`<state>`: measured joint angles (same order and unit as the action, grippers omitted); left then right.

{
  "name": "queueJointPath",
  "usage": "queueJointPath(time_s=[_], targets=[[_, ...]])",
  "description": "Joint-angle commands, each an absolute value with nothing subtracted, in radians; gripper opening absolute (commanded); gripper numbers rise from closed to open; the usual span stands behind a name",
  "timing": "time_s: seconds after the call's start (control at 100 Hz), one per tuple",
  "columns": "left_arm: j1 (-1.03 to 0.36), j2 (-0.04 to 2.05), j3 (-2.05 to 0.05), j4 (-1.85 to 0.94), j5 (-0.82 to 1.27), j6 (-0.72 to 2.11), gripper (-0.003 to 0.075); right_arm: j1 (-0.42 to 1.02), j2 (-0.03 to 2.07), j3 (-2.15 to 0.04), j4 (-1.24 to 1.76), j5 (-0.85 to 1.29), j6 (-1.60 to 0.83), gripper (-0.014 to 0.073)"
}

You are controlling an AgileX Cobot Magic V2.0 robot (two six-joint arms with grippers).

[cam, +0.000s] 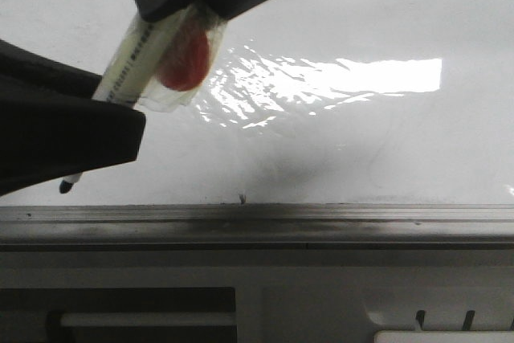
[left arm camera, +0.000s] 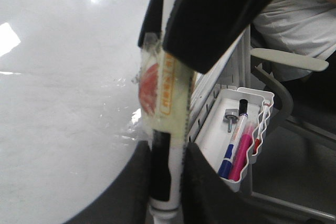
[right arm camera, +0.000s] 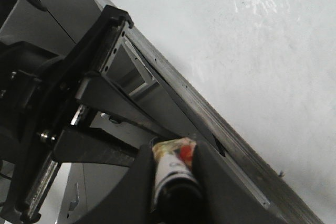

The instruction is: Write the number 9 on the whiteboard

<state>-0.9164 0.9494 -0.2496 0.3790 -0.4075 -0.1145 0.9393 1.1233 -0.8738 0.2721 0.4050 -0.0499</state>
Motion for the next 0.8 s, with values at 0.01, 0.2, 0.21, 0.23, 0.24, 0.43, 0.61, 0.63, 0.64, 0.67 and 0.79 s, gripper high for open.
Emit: queueJointPath(time_s=[0.01, 0.2, 0.21, 0.23, 0.24, 0.43, 0.61, 0.63, 0.64, 0.67, 0.79], targets=[[-0.923, 0.937, -0.276, 0.365, -0.483, -0.124, 0.0003, 0.938, 1.111, -0.908, 0.274, 0.326, -0.050, -0.0076], [-0.923, 0.937, -0.276, 0.365, -0.483, -0.124, 0.0278, 0.938, 1.111, -0.908, 0.274, 0.323, -0.050, -0.0076], [-0.923, 0.937, -0.276, 0.365, -0.483, -0.124, 0.0301, 0.938, 1.111, -0.908, 0.274, 0.323, -0.050, -0.0076], [-0.923, 0.937, -0.276, 0.365, -0.483, -0.124, 0.0332, 0.938, 1.111, -0.908, 0.274, 0.322, -0.050, -0.0076], [-0.923, 0.937, -0.276, 0.363, -0.483, -0.124, 0.0341, 0.938, 1.111, -0.908, 0.274, 0.322, -0.050, -0.0076], [-0.909, 0.896, -0.276, 0.354, -0.424, -0.122, 0.0386, 0.938, 1.116, -0.908, 0.274, 0.320, -0.050, -0.0076], [-0.903, 0.765, -0.276, 0.280, -0.383, -0.122, 0.0386, 0.888, 1.103, -0.908, 0.255, 0.329, -0.050, -0.0076], [-0.903, 0.752, -0.276, 0.266, -0.380, -0.122, 0.0386, 0.876, 1.099, -0.908, 0.255, 0.329, -0.050, -0.0076], [-0.901, 0.741, -0.276, 0.262, -0.378, -0.122, 0.0386, 0.872, 1.096, -0.908, 0.255, 0.329, -0.050, -0.0076], [-0.899, 0.719, -0.276, 0.240, -0.368, -0.122, 0.0386, 0.851, 1.091, -0.908, 0.255, 0.329, -0.050, -0.0076], [-0.878, 0.650, -0.276, 0.196, -0.346, -0.122, 0.0386, 0.781, 1.065, -0.908, 0.253, 0.301, -0.050, -0.0076]])
